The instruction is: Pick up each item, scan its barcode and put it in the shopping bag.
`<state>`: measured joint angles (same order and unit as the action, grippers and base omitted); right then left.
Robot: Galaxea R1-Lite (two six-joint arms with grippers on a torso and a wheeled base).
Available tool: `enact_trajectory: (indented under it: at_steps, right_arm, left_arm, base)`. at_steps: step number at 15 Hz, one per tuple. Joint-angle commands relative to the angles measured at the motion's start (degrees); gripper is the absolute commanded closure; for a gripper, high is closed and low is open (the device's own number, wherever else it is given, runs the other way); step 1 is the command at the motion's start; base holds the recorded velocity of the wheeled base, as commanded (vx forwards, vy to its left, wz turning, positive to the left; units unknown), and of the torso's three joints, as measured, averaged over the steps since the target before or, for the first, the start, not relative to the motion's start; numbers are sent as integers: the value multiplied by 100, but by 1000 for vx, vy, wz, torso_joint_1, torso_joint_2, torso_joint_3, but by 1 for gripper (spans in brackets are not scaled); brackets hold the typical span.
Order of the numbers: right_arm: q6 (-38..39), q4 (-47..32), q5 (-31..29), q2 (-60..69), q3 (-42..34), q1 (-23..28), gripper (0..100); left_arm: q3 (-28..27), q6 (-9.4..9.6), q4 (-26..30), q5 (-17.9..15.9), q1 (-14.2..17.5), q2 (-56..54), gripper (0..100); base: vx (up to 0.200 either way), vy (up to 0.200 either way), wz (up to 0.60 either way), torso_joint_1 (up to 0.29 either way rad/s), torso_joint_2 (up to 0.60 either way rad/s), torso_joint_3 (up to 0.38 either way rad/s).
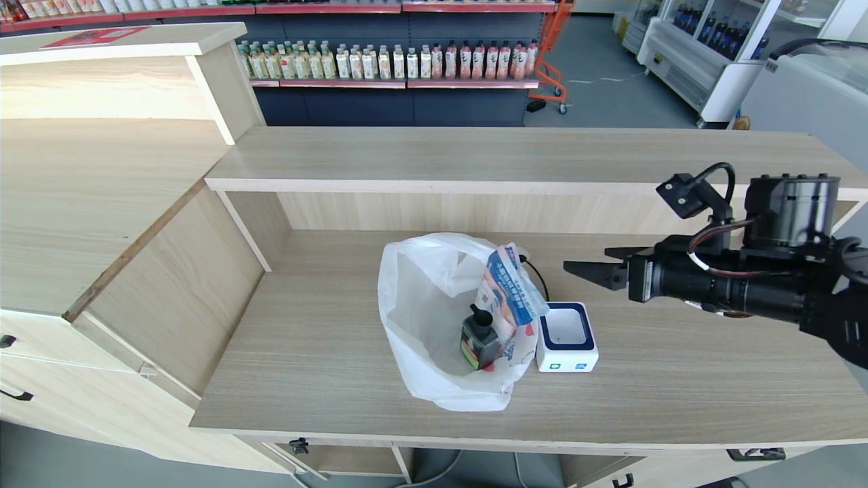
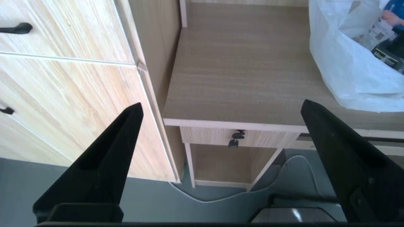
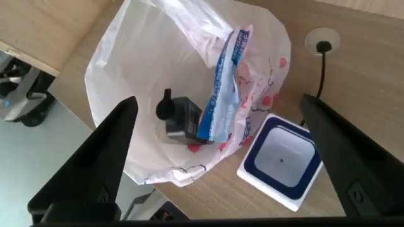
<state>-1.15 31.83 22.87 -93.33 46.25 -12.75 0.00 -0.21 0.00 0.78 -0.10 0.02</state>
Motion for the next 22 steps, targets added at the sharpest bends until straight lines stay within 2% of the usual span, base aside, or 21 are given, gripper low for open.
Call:
enact_trajectory:
  at_steps: [1, 2, 3, 5, 7, 9, 10, 13, 16, 21, 22]
  right_arm:
    - [53, -203, -1777, 3409, -3069, 484, 0]
    - [53, -212, -1935, 3840, -3535, 563, 0]
    - [62, -212, -2225, 4877, -4625, 844, 0]
    - [519, -2172, -2551, 6485, -4625, 976, 0]
    - [572, -2735, -2700, 7602, -4625, 1020, 0]
    - [457, -2823, -2559, 8472, -4625, 1055, 0]
    - [387, -2867, -2445, 8902, -4625, 1319, 0]
    - [387, -2858, -2480, 9140, -4625, 1381, 0]
    - [211, -2902, -2225, 9333, -4625, 1310, 0]
    - [273, -3104, -2401, 9333, -4625, 1302, 0]
    - [378, -3183, -2524, 9333, -4625, 1302, 100]
  left_arm:
    - [0, -6, 0, 1, 1, -2, 0]
    - [0, -6, 0, 1, 1, -2, 0]
    - [0, 3, 0, 1, 1, -2, 0]
    - [0, 3, 0, 1, 1, -2, 0]
    - [0, -6, 0, 1, 1, -2, 0]
    - [0, -6, 0, 1, 1, -2, 0]
    - [0, -6, 0, 1, 1, -2, 0]
    - [0, -6, 0, 1, -8, -2, 0]
    - [0, -6, 0, 1, 1, -2, 0]
    - [0, 3, 0, 1, -8, -2, 0]
    - [0, 3, 0, 1, 1, -2, 0]
  base:
    - [0, 0, 0, 0, 0, 0]
    - [0, 0, 0, 0, 0, 0]
    - [0, 0, 0, 0, 0, 0]
    - [0, 0, 0, 0, 0, 0]
    - [0, 0, 0, 0, 0, 0]
    - [0, 0, 0, 0, 0, 0]
    - [0, 0, 0, 0, 0, 0]
    - [0, 0, 0, 0, 0, 0]
    - [0, 0, 0, 0, 0, 0]
    - [0, 0, 0, 0, 0, 0]
    - [0, 0, 0, 0, 0, 0]
